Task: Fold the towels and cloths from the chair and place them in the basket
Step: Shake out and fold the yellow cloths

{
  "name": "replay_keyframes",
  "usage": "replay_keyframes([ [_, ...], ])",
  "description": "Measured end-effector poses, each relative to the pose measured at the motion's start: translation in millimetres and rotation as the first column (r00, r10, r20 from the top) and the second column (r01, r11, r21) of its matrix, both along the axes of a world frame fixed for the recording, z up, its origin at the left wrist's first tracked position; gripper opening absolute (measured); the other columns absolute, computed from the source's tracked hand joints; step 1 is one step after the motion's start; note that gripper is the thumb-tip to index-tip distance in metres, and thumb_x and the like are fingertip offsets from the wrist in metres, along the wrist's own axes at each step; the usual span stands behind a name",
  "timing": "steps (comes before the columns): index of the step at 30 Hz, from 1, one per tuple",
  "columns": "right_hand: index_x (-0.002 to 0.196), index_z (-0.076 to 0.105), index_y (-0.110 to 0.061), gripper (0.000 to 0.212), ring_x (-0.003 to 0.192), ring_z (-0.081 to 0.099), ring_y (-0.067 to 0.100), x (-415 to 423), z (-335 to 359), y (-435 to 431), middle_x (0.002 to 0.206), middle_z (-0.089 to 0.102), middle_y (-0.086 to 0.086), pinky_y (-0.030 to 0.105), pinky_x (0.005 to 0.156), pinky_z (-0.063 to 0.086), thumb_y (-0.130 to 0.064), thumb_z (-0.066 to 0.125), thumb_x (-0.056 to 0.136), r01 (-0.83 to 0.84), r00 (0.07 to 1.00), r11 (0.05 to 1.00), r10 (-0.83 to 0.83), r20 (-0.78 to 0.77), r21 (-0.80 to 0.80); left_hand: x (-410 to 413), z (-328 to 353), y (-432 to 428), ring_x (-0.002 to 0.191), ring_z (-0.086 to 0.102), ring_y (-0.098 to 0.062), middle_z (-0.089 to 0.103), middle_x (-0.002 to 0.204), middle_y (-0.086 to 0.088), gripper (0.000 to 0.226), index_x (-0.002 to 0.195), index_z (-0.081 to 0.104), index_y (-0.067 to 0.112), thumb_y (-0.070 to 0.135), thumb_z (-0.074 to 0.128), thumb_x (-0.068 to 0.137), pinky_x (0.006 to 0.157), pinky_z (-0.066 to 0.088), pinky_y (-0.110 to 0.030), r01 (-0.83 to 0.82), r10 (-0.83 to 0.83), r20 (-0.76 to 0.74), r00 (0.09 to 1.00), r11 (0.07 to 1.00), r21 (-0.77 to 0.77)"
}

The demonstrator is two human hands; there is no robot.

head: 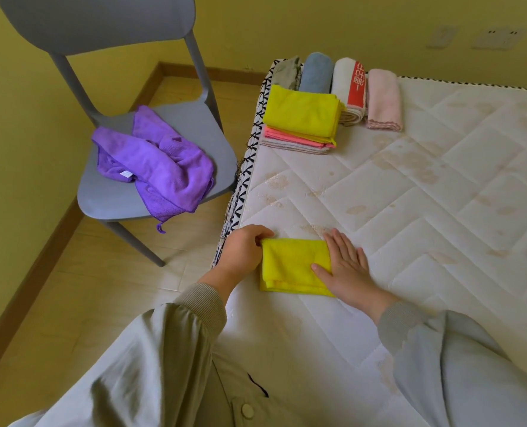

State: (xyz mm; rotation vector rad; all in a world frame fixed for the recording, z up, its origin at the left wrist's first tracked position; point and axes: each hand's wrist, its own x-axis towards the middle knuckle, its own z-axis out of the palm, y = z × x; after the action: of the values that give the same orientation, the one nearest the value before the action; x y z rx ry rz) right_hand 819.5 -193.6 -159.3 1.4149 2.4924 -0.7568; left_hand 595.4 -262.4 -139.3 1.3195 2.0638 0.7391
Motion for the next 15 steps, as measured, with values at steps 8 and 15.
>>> replay_keyframes([
  [8,0.150,-0.012,-0.029,0.073,0.142,-0.022,0.006,-1,0,1,0.156,-0.022,-0.010,0.038,0.116,-0.013,-0.058,0.025,0.095,-0.001,1.000,1.000,0.002,0.015,-0.003,-5,-6,-2,0.082,0.066,-0.018,0.071,0.087,-0.006,0.030,0.088,0.071,0.012,-0.009,0.050,0.086,0.080,0.055,-0.032,-0.117,0.109,0.384,0.917,0.993,-0.002],
  [15,0.150,-0.010,-0.028,0.072,0.143,-0.021,0.008,-2,0,0,0.157,-0.021,-0.009,0.039,0.116,-0.011,-0.058,0.025,0.095,-0.003,1.000,1.000,0.002,0.026,0.020,6,0,0,0.094,0.062,-0.015,0.071,0.104,-0.002,0.024,0.108,0.072,0.014,0.005,0.061,0.088,0.085,0.048,-0.025,0.034,-0.038,0.163,0.986,0.999,0.026],
])
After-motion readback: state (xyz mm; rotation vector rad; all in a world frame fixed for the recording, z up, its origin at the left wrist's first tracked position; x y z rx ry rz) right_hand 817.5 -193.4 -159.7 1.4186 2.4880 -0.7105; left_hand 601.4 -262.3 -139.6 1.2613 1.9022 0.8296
